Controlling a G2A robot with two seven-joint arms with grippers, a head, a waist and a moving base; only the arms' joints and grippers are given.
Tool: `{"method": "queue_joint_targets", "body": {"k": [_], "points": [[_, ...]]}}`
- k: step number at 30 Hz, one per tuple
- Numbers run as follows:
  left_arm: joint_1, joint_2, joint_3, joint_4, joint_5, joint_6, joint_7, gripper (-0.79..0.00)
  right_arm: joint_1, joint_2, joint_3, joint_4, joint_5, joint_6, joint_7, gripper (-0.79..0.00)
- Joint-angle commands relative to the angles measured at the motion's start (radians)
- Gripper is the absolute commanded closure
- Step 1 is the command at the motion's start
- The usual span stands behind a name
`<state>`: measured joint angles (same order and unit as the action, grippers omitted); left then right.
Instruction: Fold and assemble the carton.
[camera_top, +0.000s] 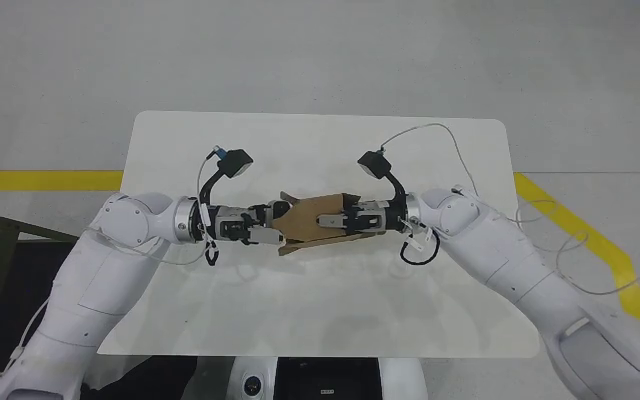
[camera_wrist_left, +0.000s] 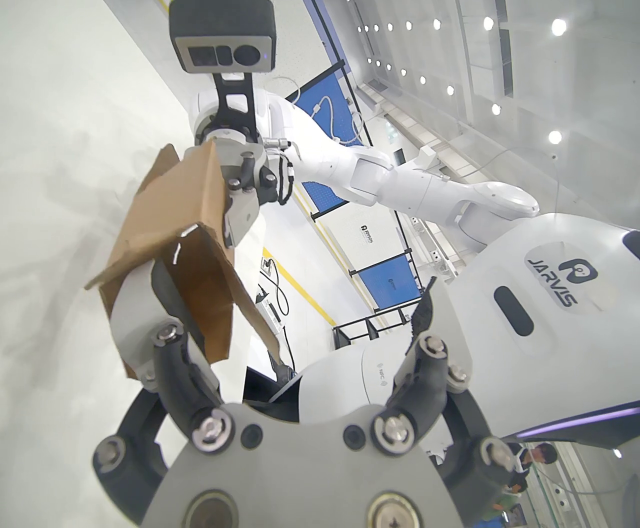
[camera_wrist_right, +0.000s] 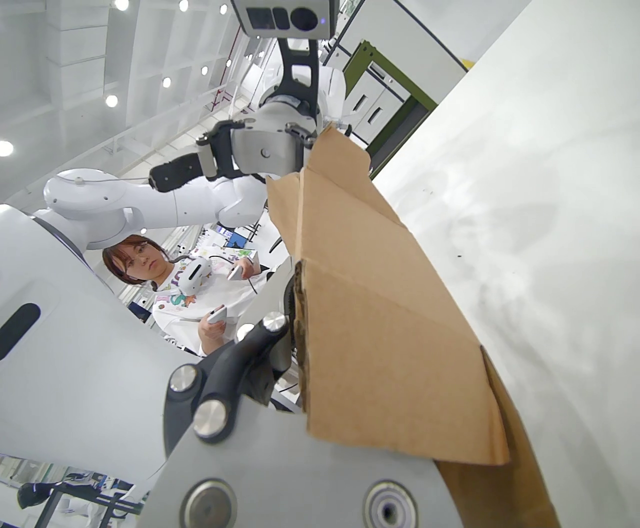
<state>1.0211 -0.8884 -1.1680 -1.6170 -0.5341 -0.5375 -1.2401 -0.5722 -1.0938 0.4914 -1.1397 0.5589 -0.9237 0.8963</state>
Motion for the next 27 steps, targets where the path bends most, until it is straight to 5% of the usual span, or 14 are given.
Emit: {"method": "queue_joint_targets", "body": {"k": [1,27], "points": [[0.008,0.001,-0.003,-0.004,-0.001,0.003,-0.008,-0.785,0.001,-0.003,0.010,0.009,-0.011,-0.006,-0.008,0.000],[0.035,-0.010,0.026,-0.032,-0.006,0.033,-0.027,-0.785,-0.013,-0.061,0.090,0.025,-0.153,-0.017,-0.136,0.000]]}}
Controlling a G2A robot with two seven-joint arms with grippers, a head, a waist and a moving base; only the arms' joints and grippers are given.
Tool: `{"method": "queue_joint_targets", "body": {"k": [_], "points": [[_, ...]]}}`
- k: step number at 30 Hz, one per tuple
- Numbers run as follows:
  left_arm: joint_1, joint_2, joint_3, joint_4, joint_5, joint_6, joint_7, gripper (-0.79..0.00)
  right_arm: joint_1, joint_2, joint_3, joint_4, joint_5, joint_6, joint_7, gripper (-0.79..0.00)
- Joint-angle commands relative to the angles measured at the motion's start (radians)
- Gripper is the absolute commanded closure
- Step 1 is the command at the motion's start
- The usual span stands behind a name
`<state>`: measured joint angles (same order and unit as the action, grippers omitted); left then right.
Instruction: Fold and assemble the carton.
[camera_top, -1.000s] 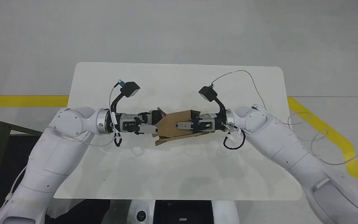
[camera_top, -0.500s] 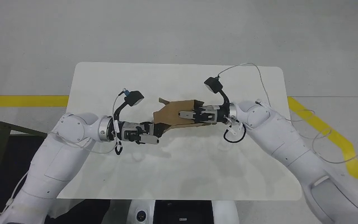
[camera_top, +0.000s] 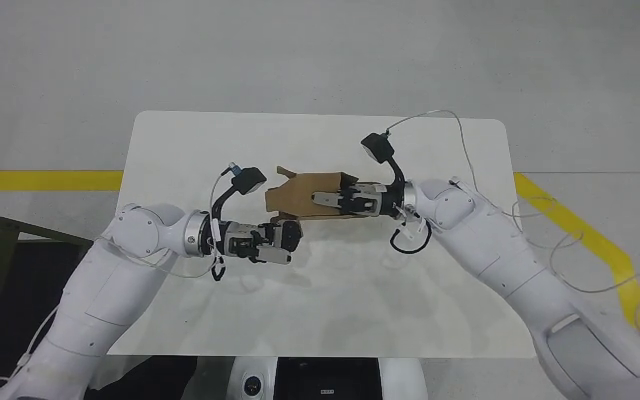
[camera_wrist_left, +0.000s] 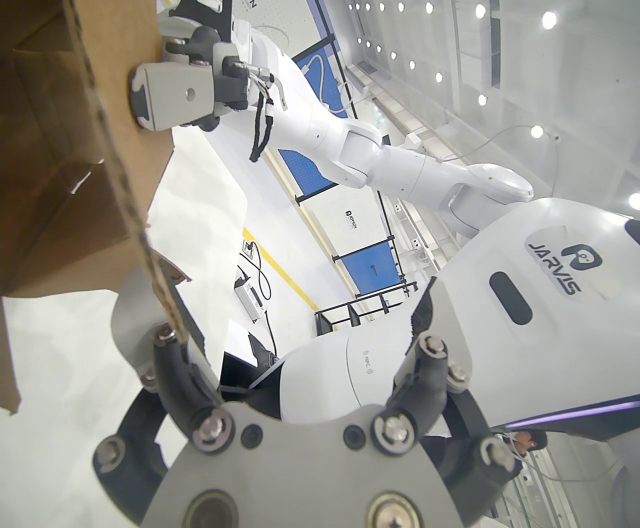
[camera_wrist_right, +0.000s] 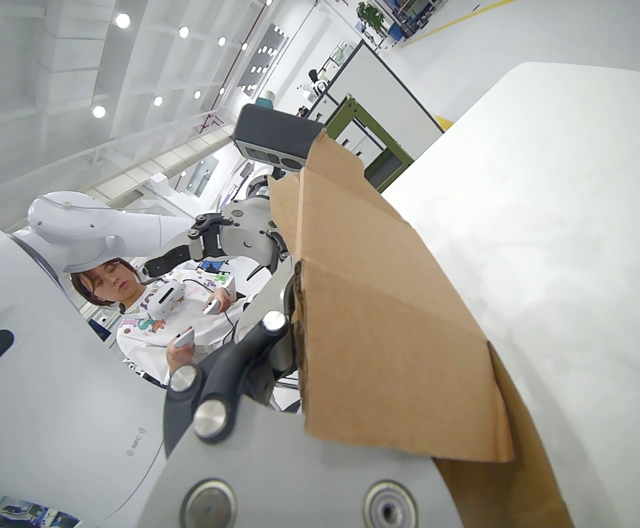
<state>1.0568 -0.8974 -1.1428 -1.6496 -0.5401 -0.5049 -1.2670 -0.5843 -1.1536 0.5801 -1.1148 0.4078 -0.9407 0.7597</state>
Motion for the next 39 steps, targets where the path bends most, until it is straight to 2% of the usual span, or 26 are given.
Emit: {"method": "queue_joint_targets", "body": {"k": [1,7,16,20,25,39], "points": [[-0.002,-0.001,0.001,0.002,0.000,0.000,-0.001,-0.785,-0.002,-0.003,0.004,0.000,-0.004,0.000,0.001,0.000],[-0.012,0.001,-0.023,0.023,0.008,-0.006,-0.002,-0.785,-0.018,0.002,0.034,0.013,-0.002,-0.002,0.027,0.000],[-0.008,0.013,-0.102,0.069,0.051,-0.011,0.018,-0.785,-0.072,0.036,0.105,-0.022,0.047,0.020,0.122,0.000],[0.001,0.018,-0.132,0.084,0.187,-0.045,0.079,-0.785,-0.102,0.051,0.141,-0.057,0.068,0.034,0.141,0.000],[0.033,0.018,-0.122,0.082,0.309,-0.044,0.148,-0.785,-0.145,0.062,0.173,-0.103,0.077,0.043,0.143,0.000],[0.057,0.018,-0.115,0.096,0.428,0.047,0.243,-0.785,-0.208,0.058,0.198,-0.179,0.104,0.049,0.141,0.000]]}}
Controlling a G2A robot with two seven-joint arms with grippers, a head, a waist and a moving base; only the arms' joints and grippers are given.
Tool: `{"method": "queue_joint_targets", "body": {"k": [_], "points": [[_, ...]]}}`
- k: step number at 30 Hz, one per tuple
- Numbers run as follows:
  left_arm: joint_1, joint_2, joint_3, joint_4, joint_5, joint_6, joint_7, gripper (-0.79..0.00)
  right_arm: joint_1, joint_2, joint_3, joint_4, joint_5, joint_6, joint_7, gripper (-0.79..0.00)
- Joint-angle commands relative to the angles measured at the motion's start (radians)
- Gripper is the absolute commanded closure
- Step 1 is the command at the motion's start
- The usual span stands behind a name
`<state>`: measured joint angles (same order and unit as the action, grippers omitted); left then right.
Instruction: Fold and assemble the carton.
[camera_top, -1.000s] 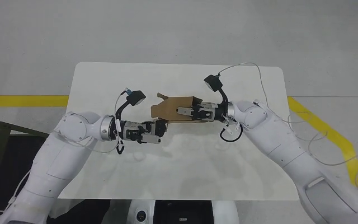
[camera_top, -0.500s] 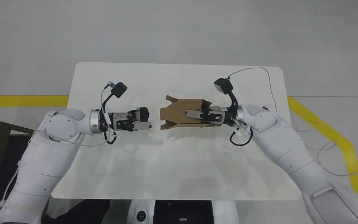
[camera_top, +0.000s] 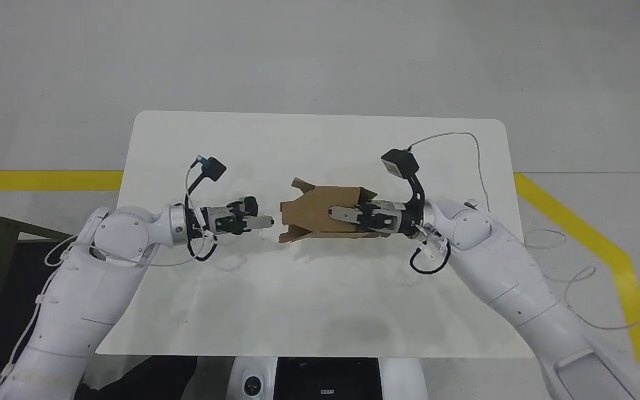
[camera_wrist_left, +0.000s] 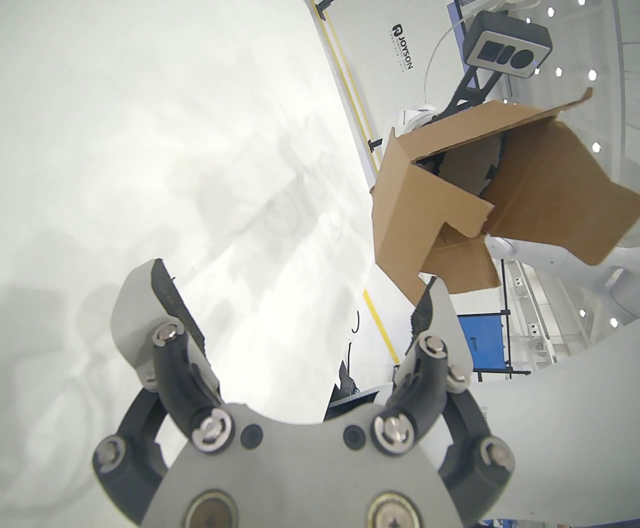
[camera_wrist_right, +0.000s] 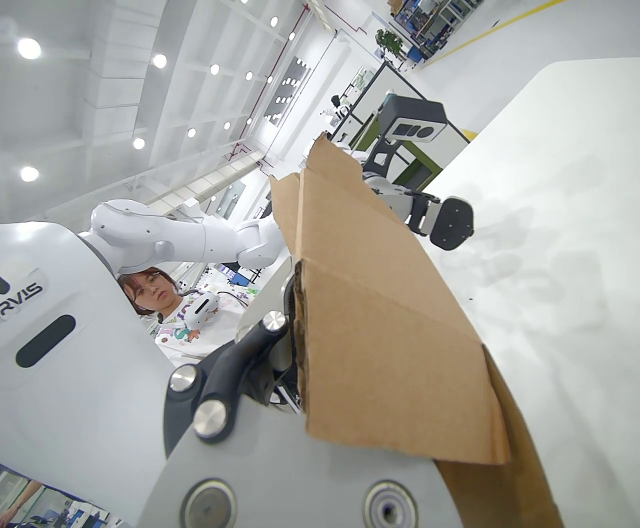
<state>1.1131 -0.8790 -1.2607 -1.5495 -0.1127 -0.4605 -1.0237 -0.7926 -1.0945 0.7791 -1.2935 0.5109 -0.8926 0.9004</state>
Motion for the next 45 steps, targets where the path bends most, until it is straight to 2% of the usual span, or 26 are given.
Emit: {"method": "queue_joint_targets", "body": {"k": [1,21,45], "points": [[0.000,-0.001,0.005,-0.009,0.000,0.003,0.001,-0.785,0.000,-0.004,-0.002,-0.002,0.002,0.001,0.000,0.000],[-0.028,-0.011,0.034,-0.007,-0.055,0.009,0.005,-0.785,0.022,-0.051,-0.044,0.008,0.021,-0.011,0.016,0.000],[-0.041,-0.016,0.040,0.008,-0.086,0.014,0.005,-0.785,0.034,-0.068,-0.077,-0.005,0.044,-0.002,0.025,0.000]]}}
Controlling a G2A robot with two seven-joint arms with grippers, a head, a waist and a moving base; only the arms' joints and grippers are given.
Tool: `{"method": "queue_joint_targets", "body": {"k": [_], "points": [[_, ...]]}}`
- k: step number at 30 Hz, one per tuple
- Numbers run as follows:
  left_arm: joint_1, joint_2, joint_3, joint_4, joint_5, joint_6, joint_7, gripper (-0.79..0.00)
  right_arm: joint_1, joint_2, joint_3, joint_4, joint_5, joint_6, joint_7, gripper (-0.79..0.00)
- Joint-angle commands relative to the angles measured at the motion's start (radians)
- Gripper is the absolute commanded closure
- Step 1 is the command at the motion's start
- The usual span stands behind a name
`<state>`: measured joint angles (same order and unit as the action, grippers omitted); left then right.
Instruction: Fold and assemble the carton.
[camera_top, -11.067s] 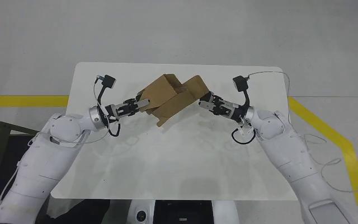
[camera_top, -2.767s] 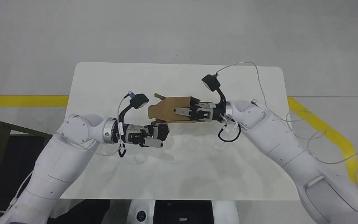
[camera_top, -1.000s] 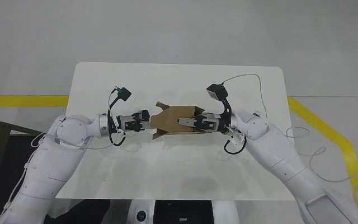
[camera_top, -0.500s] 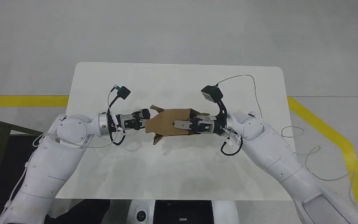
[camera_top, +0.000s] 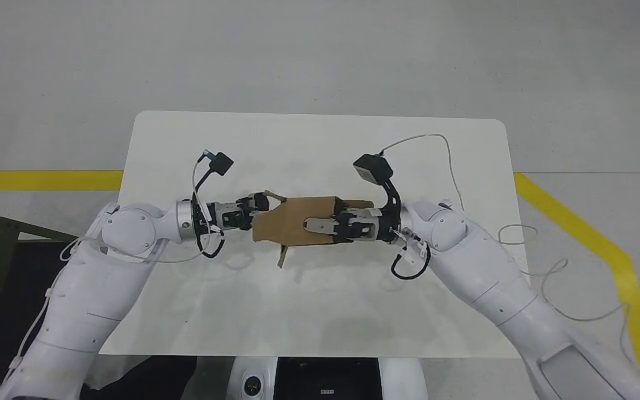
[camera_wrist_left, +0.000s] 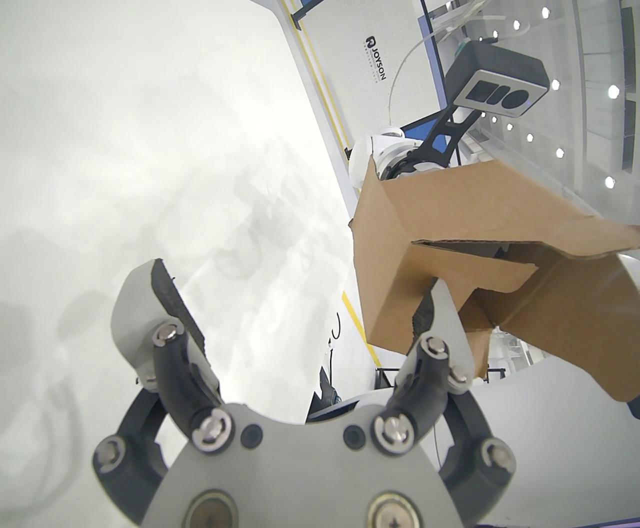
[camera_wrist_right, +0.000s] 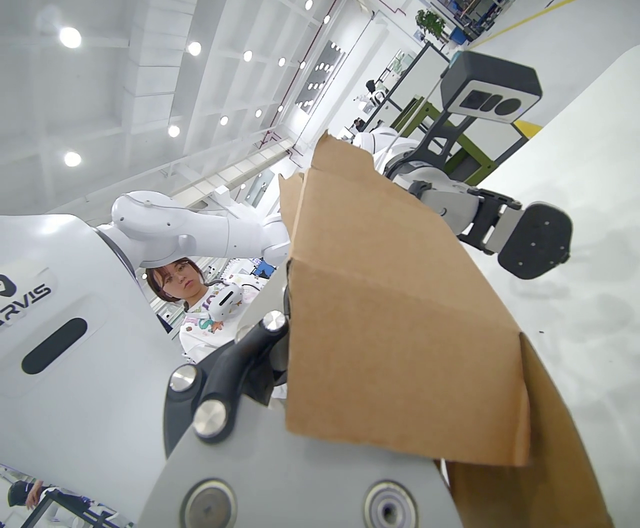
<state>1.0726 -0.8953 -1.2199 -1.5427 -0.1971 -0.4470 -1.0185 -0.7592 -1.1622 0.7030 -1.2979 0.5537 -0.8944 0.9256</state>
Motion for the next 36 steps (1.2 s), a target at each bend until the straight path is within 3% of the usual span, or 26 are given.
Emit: {"method": "queue_joint_targets", "body": {"k": [1,36], "points": [[-0.001,0.000,-0.001,0.003,-0.004,0.000,0.001,-0.785,0.000,0.000,-0.003,-0.001,0.002,0.000,0.000,0.000],[-0.001,-0.006,-0.008,0.018,-0.040,0.019,-0.002,-0.785,0.018,-0.008,-0.039,0.006,0.006,0.000,0.000,0.000]]}}
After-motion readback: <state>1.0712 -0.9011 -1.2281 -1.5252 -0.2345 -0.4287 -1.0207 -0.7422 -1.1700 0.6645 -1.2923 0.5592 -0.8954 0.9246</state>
